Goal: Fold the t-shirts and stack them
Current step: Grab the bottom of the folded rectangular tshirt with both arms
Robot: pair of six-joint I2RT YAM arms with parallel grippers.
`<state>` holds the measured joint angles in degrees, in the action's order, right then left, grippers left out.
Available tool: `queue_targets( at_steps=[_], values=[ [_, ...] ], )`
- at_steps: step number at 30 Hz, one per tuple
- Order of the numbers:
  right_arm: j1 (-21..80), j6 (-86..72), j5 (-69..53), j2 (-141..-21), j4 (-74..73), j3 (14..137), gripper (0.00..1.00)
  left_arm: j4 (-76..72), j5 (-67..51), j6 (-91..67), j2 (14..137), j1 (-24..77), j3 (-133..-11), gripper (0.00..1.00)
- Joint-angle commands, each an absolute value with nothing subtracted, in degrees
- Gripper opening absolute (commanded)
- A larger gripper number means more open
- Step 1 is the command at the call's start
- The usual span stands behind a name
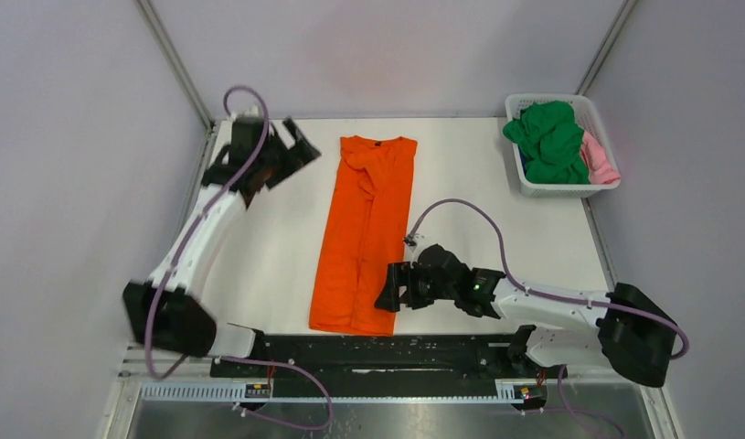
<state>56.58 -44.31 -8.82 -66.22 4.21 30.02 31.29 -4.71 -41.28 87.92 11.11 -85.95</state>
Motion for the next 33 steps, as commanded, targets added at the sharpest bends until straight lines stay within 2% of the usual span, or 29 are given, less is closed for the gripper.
queue_targets(
  at_steps=[1,4,7,10,13,17,20,22,25,33],
  values=[
    [61.8,-46.21,-8.77,-70.11,2.06,32.35,0.87,31.91,1.68,-41.9,70.3,13.83,-56.0,0.99],
    [66.53,-46.9,-2.36,-72.09,-3.94,33.77,0.84,31.39,0.67,-45.74,57.04,16.16,-40.07,0.99],
    [70.02,-49.48,2.33,-74.24,-3.9,33.23,0.82,33.36,-5.01,-48.02,44.74,17.57,-28.82,0.98],
    [71.49,-51.08,2.05,-78.15,-0.67,33.06,0.8,36.85,-8.36,-51.27,32.93,18.23,-21.56,0.95],
    [71.85,-52.11,2.28,-81.99,0.83,34.66,0.71,37.15,-12.96,-55.07,25.09,20.2,-16.29,0.89],
    [72.32,-52.53,3.32,-84.44,0.41,35.33,0.61,38.14,-14.43,-56.6,23.61,20.88,-12.83,0.8],
    [72.51,-53.38,5.3,-83.64,-2.5,34.74,0.4,38.3,-16.01,-56.47,26.32,21.75,-12.05,0.73],
    [72.54,-54.22,7.03,-82.12,-3.66,33.63,0.29,38.5,-15.48,-56.49,27.41,22.89,-11.76,0.72],
    [72.51,-54.56,8.72,-79.09,-5.39,32.44,0.2,38.52,-14.87,-56.66,28.71,24.65,-11.24,0.7],
    [72.53,-53.03,12.23,-74.95,-10.14,32.49,0.2,38.44,-15.04,-57.99,30.81,30.31,-9.62,0.53]
  ],
)
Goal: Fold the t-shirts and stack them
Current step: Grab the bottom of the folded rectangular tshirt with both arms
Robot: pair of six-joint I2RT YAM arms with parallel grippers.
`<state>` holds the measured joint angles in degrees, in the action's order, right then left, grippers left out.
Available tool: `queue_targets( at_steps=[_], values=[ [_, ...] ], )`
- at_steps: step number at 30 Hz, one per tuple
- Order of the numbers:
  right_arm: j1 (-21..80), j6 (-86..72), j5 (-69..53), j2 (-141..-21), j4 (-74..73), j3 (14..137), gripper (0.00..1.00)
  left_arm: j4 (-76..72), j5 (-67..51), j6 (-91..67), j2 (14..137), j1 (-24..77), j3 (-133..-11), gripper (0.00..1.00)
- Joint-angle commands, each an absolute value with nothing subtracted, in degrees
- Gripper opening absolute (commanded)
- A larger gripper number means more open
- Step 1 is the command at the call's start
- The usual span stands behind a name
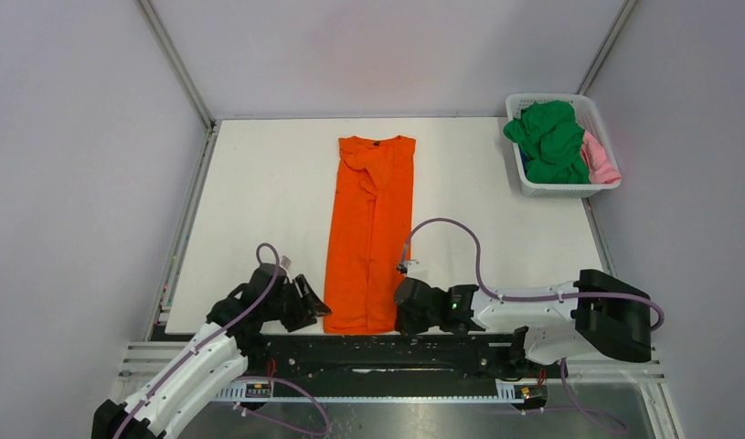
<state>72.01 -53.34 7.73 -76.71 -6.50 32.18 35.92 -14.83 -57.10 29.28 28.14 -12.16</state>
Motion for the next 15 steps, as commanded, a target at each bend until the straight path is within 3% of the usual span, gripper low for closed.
queue_targets(
  at_steps=[1,11,13,15],
  values=[
    [72.51,-52.84,11.7,-74.89,-10.11,32.69,0.2,38.5,-15.45,-58.15,30.88,31.15,-9.32,0.52],
    [72.54,-53.03,11.19,-75.67,-9.68,32.87,0.2,28.72,-18.0,-61.68,33.52,35.93,-5.94,0.41],
    [72.51,-53.09,11.42,-75.62,-9.89,32.87,0.2,27.85,-18.08,-61.01,36.14,36.09,-6.05,0.26],
    [72.51,-53.04,11.03,-75.24,-10.17,32.75,0.2,28.83,-17.73,-60.53,38.17,36.33,-7.01,0.01]
  ],
)
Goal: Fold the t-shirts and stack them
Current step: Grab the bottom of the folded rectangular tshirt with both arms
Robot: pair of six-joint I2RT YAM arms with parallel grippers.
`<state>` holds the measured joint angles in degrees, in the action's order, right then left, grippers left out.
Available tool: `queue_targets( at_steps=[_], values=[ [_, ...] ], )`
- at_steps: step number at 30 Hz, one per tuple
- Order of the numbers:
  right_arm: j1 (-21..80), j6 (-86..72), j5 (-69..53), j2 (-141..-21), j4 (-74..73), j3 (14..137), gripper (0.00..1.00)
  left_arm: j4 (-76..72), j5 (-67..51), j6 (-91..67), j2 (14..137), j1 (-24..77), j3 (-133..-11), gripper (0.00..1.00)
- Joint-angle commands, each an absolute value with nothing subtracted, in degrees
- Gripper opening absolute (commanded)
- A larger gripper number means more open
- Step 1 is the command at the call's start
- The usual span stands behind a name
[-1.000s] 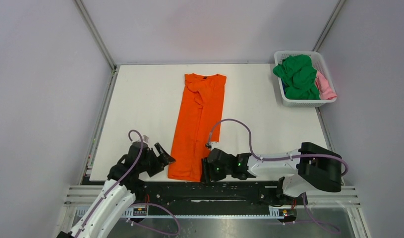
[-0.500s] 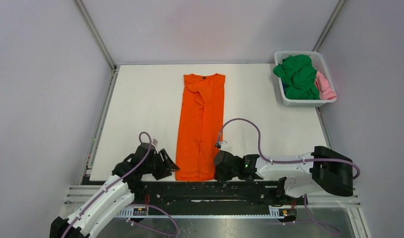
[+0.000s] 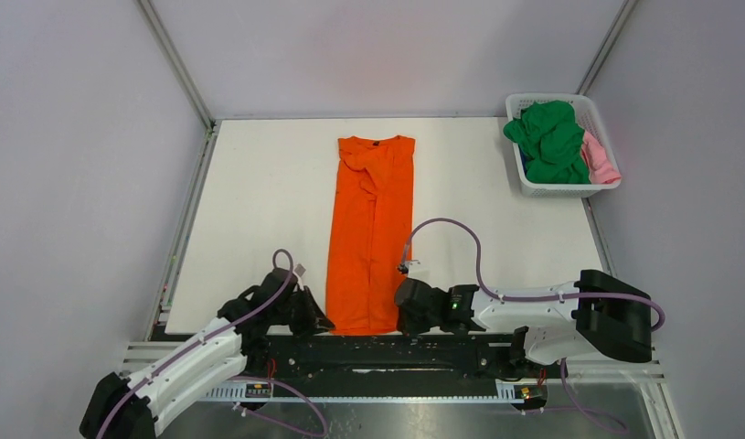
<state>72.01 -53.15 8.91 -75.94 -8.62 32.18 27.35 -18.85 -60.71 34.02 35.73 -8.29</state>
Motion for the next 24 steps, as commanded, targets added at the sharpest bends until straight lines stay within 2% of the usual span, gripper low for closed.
queue_targets(
  at_steps=[1,11,16,20,24],
  values=[
    [72.52,-53.12,10.58,-74.96,-10.24,32.61,0.19,29.05,-17.86,-60.41,38.5,36.64,-7.38,0.0],
    [78.77,-54.43,8.22,-71.6,-13.6,32.73,0.16,32.91,-19.96,-65.27,25.6,42.26,-6.53,0.0],
    [78.86,-54.56,13.77,-69.06,-15.71,34.66,0.13,30.23,-18.96,-66.29,21.99,42.26,-8.26,0.0],
    [78.75,-52.48,22.15,-66.28,-17.34,36.87,0.13,21.88,-15.51,-67.27,24.58,42.27,-9.23,0.0],
    [78.07,-49.06,28.57,-64.77,-17.38,39.08,0.13,17.29,-12.34,-65.19,33.19,42.1,-14.73,0.0]
  ],
)
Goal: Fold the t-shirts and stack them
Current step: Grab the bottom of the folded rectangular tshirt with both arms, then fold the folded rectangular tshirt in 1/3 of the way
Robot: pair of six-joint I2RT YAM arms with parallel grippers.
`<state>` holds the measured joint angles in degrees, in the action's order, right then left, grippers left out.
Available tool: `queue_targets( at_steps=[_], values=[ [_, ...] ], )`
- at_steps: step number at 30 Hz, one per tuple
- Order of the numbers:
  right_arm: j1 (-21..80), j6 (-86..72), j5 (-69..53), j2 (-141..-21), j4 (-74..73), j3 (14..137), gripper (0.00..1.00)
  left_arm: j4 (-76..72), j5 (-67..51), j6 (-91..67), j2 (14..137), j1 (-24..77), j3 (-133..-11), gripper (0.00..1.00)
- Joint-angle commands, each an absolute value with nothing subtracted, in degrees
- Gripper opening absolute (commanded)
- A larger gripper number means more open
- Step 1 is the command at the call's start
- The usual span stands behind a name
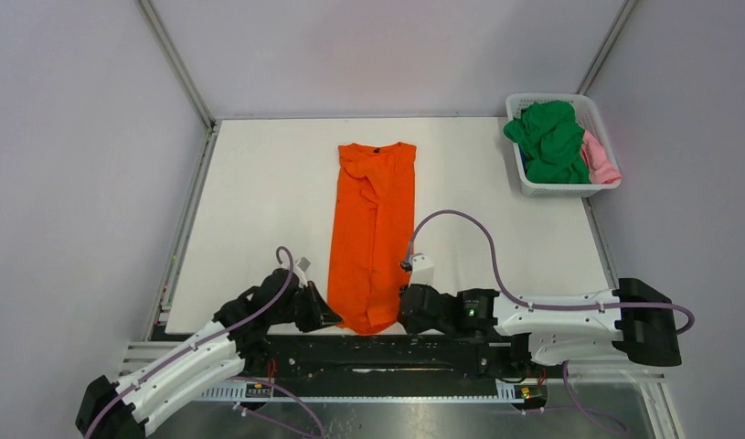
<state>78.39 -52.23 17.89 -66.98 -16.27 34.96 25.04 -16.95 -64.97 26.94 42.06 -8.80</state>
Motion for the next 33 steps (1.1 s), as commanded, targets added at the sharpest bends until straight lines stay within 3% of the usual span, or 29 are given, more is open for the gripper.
queue_targets(
  at_steps=[1,11,33],
  values=[
    [77.65,-47.91,29.54,-64.76,-17.38,39.85,0.13,18.06,-10.86,-64.38,35.67,42.14,-17.72,0.0],
    [64.84,-38.73,27.15,-67.31,-15.56,44.97,0.13,20.99,-0.21,-57.93,52.81,39.36,-34.81,0.0],
    [41.47,-29.7,10.09,-90.5,-9.55,60.13,0.12,13.65,-9.98,-47.73,89.23,21.62,-58.93,0.0]
  ],
)
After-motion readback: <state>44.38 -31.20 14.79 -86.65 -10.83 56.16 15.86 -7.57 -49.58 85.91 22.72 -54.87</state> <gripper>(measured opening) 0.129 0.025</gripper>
